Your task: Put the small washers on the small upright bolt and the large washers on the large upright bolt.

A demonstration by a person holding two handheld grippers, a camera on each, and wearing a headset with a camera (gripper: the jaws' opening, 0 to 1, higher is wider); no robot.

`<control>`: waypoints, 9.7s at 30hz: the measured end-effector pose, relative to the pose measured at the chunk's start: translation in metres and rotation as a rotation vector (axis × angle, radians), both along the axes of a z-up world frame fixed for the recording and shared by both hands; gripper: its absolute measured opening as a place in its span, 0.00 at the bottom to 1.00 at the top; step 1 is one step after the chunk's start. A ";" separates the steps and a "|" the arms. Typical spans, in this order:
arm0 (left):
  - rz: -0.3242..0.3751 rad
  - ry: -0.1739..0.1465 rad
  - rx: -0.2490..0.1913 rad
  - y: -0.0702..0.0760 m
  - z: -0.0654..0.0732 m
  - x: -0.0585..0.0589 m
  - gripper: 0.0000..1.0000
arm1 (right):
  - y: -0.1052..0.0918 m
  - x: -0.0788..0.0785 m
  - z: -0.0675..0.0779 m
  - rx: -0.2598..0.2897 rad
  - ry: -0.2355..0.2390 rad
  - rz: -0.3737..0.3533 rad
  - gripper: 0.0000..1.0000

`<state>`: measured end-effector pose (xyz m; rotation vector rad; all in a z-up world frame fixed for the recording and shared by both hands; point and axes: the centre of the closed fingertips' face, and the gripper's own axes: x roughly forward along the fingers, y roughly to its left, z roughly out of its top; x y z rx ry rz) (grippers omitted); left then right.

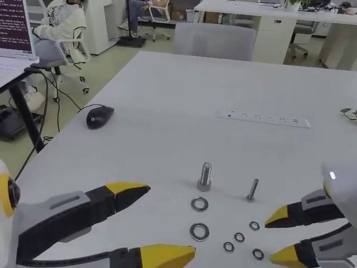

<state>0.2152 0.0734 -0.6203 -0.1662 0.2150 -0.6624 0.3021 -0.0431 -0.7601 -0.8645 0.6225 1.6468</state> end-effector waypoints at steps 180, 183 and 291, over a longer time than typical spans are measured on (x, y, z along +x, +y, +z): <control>0.051 0.004 -0.030 0.007 -0.002 0.001 0.58 | 0.015 0.132 -0.036 -0.364 -0.183 0.048 0.15; 0.046 0.000 -0.028 0.006 -0.001 0.000 0.58 | 0.011 0.129 -0.032 -0.350 -0.172 0.027 0.15; 0.056 -0.022 -0.035 0.002 0.002 -0.007 0.58 | 0.025 0.131 -0.005 -0.391 -0.190 0.050 0.12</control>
